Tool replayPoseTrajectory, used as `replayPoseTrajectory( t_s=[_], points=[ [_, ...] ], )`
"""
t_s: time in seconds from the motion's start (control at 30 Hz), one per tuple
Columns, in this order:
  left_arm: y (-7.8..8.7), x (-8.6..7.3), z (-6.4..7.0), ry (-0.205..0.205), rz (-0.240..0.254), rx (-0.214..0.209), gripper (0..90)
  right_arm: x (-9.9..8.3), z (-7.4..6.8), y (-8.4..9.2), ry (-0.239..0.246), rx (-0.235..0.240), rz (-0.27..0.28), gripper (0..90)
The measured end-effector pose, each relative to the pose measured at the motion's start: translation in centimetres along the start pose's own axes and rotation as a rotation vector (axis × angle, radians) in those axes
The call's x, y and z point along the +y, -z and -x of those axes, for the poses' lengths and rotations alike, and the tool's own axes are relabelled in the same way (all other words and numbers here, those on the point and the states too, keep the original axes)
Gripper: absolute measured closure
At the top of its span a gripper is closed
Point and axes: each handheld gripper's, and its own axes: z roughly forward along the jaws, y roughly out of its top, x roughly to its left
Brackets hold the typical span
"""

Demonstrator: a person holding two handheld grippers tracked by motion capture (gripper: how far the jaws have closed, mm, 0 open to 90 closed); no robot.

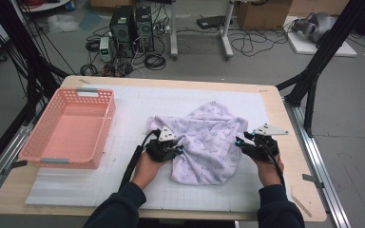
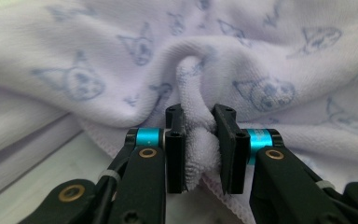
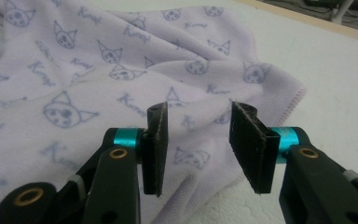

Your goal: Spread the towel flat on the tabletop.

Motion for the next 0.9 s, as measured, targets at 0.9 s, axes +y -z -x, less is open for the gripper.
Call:
replayPoseTrajectory(
  t_s=[0.9],
  points=[
    [5.4,-1.4,-5.5,0.194,0.186,0.158,75.3,-1.8,-2.3,-2.8,0.096,0.218,-0.178,50.7]
  ],
)
